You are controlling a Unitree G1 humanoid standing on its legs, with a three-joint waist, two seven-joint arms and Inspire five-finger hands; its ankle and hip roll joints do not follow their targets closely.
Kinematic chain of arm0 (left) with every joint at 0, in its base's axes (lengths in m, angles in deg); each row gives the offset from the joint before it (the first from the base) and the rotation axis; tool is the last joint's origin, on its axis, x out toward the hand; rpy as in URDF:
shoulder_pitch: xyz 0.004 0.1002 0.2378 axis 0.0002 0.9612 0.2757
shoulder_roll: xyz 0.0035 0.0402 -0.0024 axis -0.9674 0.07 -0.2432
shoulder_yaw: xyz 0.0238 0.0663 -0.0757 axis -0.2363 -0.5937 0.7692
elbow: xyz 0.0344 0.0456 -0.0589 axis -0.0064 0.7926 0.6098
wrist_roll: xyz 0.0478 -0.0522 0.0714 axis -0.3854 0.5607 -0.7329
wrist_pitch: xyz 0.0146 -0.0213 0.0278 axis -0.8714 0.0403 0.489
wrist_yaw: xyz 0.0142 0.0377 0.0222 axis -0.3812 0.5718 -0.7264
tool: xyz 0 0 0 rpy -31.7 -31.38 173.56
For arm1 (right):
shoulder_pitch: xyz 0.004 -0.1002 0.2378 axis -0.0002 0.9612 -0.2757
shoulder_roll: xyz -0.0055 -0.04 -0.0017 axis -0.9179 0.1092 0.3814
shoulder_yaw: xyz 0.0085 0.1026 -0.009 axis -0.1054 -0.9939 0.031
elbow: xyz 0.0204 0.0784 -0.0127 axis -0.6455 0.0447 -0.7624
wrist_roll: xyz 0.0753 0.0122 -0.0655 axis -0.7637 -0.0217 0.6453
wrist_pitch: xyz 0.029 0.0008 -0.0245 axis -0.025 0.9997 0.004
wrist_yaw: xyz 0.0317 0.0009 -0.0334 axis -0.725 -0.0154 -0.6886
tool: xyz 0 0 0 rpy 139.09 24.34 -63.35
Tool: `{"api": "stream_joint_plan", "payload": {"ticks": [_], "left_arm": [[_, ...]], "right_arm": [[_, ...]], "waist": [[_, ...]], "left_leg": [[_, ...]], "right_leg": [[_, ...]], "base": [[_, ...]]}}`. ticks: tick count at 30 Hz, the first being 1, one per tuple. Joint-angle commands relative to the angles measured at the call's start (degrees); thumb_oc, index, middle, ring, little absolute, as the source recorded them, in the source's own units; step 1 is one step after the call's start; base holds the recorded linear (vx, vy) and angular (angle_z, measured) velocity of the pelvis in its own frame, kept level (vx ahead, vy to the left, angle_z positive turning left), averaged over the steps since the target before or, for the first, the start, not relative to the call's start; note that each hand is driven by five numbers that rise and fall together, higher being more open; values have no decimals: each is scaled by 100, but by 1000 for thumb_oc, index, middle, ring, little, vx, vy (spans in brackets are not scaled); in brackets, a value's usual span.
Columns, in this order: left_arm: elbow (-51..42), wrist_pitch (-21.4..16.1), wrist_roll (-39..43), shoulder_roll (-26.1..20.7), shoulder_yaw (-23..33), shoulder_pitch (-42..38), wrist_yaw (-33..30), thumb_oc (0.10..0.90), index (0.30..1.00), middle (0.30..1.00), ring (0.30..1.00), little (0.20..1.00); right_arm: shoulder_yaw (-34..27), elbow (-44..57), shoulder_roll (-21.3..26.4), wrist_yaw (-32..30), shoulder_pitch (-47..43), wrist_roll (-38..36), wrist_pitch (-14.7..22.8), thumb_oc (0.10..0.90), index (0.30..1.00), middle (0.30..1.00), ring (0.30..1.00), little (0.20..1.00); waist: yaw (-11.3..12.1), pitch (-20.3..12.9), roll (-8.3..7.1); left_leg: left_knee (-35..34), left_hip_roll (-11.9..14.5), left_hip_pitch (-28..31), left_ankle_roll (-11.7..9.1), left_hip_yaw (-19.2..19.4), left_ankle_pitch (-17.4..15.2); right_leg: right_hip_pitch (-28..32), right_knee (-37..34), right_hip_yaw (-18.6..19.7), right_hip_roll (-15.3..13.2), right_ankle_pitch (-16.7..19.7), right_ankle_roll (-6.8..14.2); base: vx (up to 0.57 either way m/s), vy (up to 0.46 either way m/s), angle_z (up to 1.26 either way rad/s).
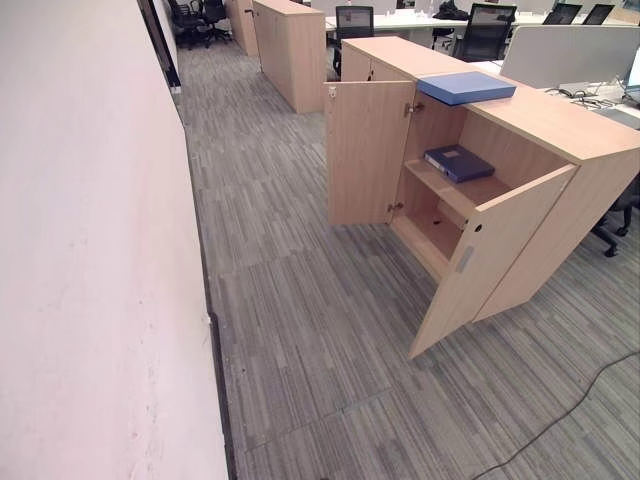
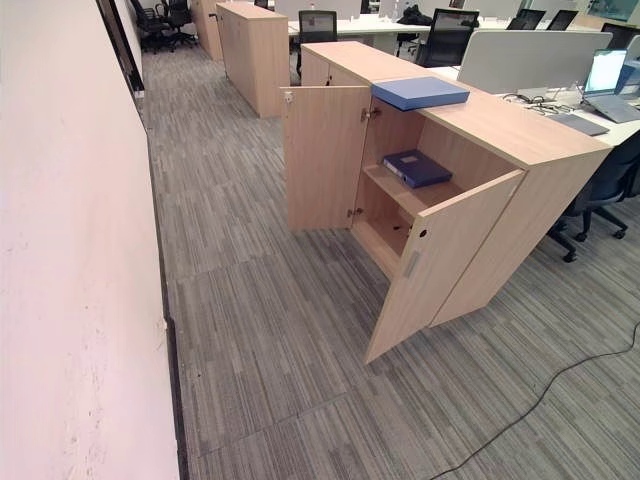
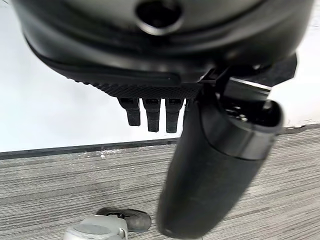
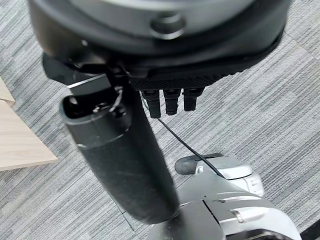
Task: Put the empty folder in the office cabinet
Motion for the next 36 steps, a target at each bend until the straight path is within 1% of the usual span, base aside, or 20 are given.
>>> {"api": "stream_joint_plan", "payload": {"ticks": [1, 9, 13, 17, 20, 22, 23, 24, 25, 27, 28, 30, 36], "left_arm": [[86, -239, 113, 21, 106, -444, -68, 800, 900, 900, 900, 900], [84, -255, 40, -3, 21, -449, -29, 800, 900, 900, 900, 900], [80, -203, 62, -19, -90, -461, 287, 800, 900, 900, 900, 900], [123, -156, 118, 12, -108, -444, 401, 800, 900, 900, 900, 900], [206, -91, 156, 39, -88, -413, 539, 800, 900, 900, 900, 900], [243, -76, 114, 42, -107, -394, 631, 800, 900, 900, 900, 900], [244, -76, 114, 42, -106, -394, 631, 800, 900, 900, 900, 900], [320, -33, -67, 35, -179, -393, 707, 800, 900, 900, 900, 900], [358, 1, -123, 37, -190, -406, 763, 800, 900, 900, 900, 900], [388, 13, -181, 27, -191, -408, 771, 800, 900, 900, 900, 900], [410, 10, -341, 16, -252, -414, 737, 800, 900, 900, 900, 900], [410, 10, -341, 16, -252, -415, 737, 800, 900, 900, 900, 900], [412, -8, -566, 31, -300, -427, 519, 800, 900, 900, 900, 900]], "right_arm": [[210, -111, 66, -53, -311, -64, 137, 800, 900, 900, 900, 900], [295, -127, 34, -22, -303, 11, 120, 800, 900, 900, 900, 900], [407, -134, 69, 108, -336, 150, 84, 800, 900, 900, 900, 900], [441, -33, 86, 81, -356, 216, 97, 800, 900, 900, 900, 900], [530, 61, 119, 74, -377, 408, 98, 800, 900, 900, 900, 900], [695, 110, 151, 120, -402, 675, 93, 800, 900, 900, 900, 900], [695, 110, 151, 120, -402, 675, 93, 800, 900, 900, 900, 900], [839, 91, 209, 149, -448, 948, 48, 800, 900, 900, 900, 900], [864, 83, 234, 168, -487, 1016, 29, 800, 900, 900, 900, 900], [846, 37, 271, 187, -505, 1045, -2, 800, 900, 900, 900, 900], [832, -3, 281, 231, -510, 1009, -16, 800, 900, 900, 900, 900], [832, -3, 281, 231, -510, 1008, -16, 800, 900, 900, 900, 900], [767, 167, 306, 71, -507, 980, 78, 800, 900, 900, 900, 900]], "waist": [[-4, 107, -163], [4, 80, -193], [4, 74, -182], [2, 67, -169], [10, 70, -154], [19, 72, -150], [18, 73, -150], [28, 73, -137], [27, 75, -132], [37, 70, -127], [44, 64, -121], [44, 65, -120], [37, 76, -116]], "left_leg": [[-110, 33, 337, -248, -324, -511], [-110, 48, 368, -256, -327, -532], [-110, 57, 372, -259, -328, -539], [-110, 65, 377, -259, -324, -541], [-110, 76, 391, -262, -312, -548], [-110, 81, 400, -265, -308, -548], [-110, 81, 401, -265, -308, -548], [-110, 86, 415, -263, -314, -549], [-110, 85, 422, -263, -317, -550], [-110, 82, 427, -262, -322, -556], [-110, 86, 440, -266, -326, -556], [-110, 86, 442, -266, -326, -556], [-110, 85, 467, -266, -334, -558]], "right_leg": [[53, -209, -68, -199, 247, 591], [84, -209, -81, -191, 236, 593], [88, -209, -94, -186, 227, 591], [96, -209, -92, -180, 221, 587], [107, -209, -105, -175, 209, 587], [117, -209, -107, -170, 200, 584], [118, -209, -107, -170, 200, 584], [127, -209, -114, -166, 192, 581], [128, -209, -115, -165, 189, 579], [138, -209, -121, -167, 184, 579], [155, -209, -130, -169, 176, 576], [156, -209, -129, -169, 176, 576], [187, -209, -141, -175, 171, 577]], "base": [[0, 0, 0], [1, -1, 0], [-2, -4, 1], [0, 0, 0], [0, 0, 0], [0, 0, 0], [0, 0, 0], [0, 0, 0], [0, 0, 0], [0, 0, 0], [0, 0, 0], [0, 0, 0], [0, 0, 0]]}}
